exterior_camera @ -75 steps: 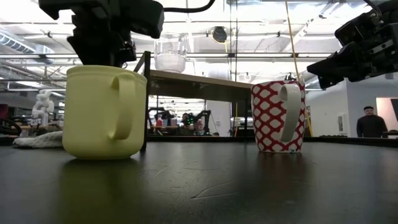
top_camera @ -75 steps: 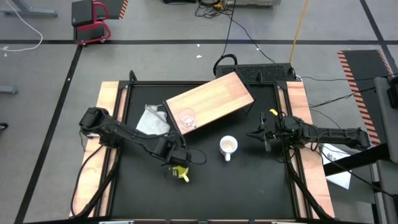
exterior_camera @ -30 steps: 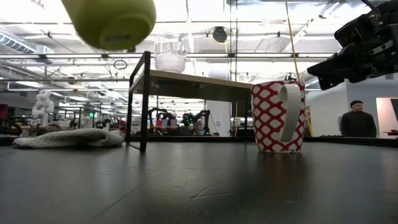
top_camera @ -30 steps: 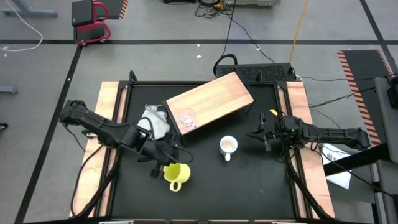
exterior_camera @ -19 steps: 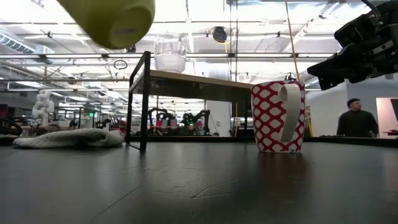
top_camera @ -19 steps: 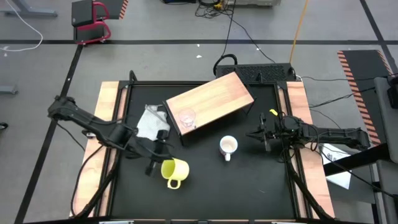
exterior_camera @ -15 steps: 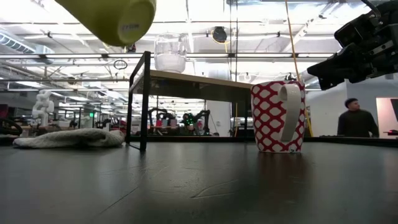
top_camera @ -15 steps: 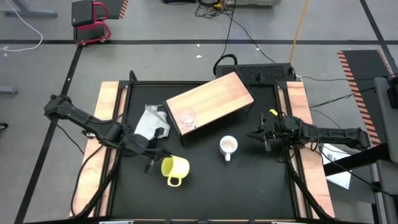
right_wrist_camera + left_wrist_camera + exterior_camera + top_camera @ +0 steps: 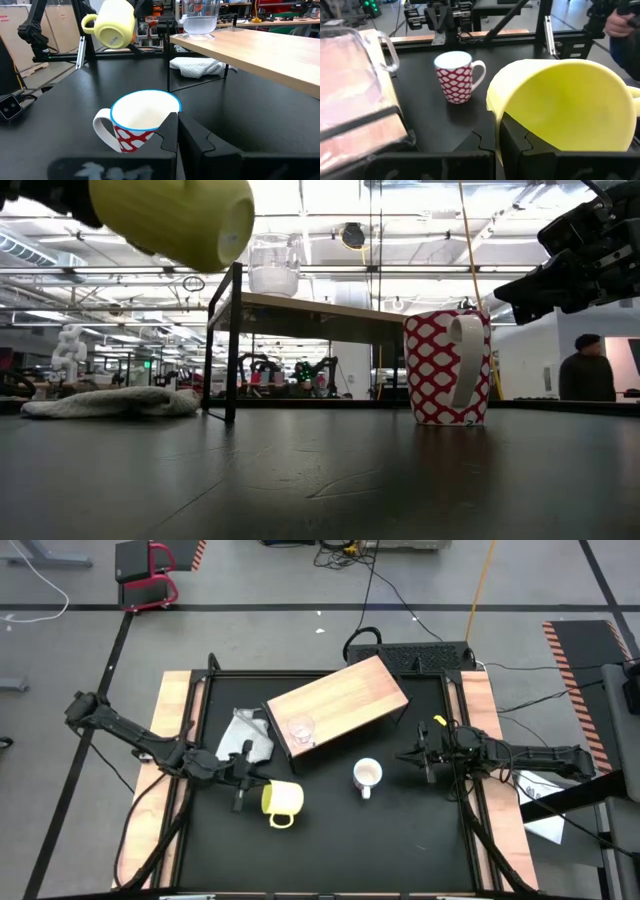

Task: Stack small to large cups/mugs on shelf
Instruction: Put the yellow mug on the shelf

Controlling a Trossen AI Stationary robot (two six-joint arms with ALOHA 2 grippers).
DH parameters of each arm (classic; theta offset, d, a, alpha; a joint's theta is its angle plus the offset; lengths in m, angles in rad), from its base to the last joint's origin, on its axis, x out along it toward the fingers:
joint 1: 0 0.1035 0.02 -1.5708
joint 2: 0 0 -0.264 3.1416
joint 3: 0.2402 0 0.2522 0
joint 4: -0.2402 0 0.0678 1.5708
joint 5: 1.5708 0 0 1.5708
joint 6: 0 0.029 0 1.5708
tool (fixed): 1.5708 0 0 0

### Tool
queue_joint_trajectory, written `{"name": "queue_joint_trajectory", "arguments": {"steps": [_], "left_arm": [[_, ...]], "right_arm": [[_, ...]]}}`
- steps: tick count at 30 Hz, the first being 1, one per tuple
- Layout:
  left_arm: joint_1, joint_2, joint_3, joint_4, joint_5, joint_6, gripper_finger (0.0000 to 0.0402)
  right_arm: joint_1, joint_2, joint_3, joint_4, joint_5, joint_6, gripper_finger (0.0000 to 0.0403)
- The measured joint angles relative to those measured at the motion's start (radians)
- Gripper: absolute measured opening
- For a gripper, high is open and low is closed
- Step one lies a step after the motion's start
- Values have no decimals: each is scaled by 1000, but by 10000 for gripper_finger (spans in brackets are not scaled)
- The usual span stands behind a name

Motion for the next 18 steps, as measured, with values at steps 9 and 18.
{"name": "queue_joint_trajectory", "arguments": {"steps": [9, 18], "left_arm": [[-5, 0, -135, 297, 21, 30, 4], [-10, 7, -135, 438, 6, 46, 4]], "right_arm": [[0, 0, 0, -1, 0, 0, 0], [0, 0, 0, -1, 0, 0, 0]]}}
